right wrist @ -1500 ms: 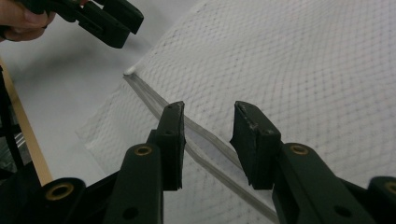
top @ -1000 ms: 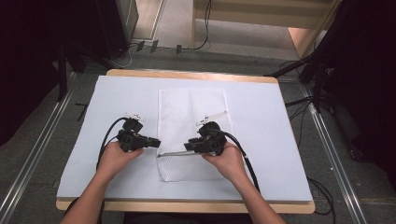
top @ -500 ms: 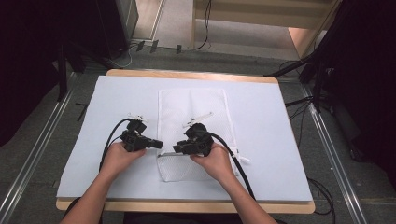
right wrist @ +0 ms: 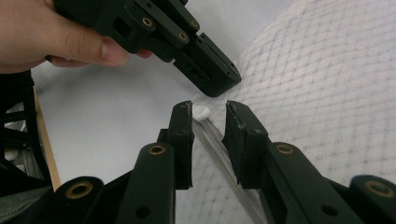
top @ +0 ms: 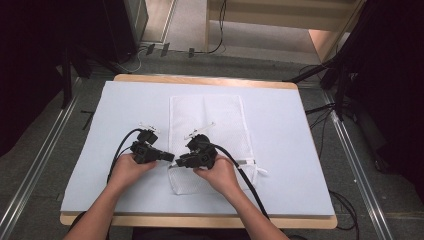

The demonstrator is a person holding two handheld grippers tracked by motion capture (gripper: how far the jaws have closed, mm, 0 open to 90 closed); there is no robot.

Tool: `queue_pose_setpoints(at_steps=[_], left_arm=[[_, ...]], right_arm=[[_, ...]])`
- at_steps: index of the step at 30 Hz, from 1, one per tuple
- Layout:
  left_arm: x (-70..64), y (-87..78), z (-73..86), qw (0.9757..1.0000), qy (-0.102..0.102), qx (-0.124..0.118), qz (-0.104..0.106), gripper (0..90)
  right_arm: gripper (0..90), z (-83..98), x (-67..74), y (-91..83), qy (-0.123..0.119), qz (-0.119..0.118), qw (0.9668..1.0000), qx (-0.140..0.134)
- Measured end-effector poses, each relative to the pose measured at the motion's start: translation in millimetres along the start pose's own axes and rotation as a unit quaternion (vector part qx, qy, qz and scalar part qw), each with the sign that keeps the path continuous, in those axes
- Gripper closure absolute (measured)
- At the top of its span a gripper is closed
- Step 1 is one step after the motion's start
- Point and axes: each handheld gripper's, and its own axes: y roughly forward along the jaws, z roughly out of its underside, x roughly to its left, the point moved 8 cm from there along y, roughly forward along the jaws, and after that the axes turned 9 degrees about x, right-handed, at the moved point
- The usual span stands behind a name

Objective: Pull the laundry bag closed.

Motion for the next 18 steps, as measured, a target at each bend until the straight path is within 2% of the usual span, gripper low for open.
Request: queue_pose_setpoints(at_steps=[8,10,15,18], left_arm=[[1.4,-0.7,1.1,1.0,0.003,0.0,0.0,90.0],[1.5,-0.5,1.4,1.0,0.0,-0.002,-0.001,90.0],[2.0,-0.3,1.4,1.0,0.003,-0.004,-0.004,90.0],[1.7,0.1,1.2,1.0,0.003,-0.007,-0.003,90.0]], right_arm=[[74.1,-3.9,2.4,13.7,0.0,-0.007,0.9999,0.011],[77.3,-4.3,2.6,18.9,0.004,-0.014,0.9998,0.014],[80.8,-3.6,1.6,22.0,0.014,-0.024,0.9994,0.021],[81.7,-2.1,3.0,21.1,0.012,-0.028,0.9993,0.024]])
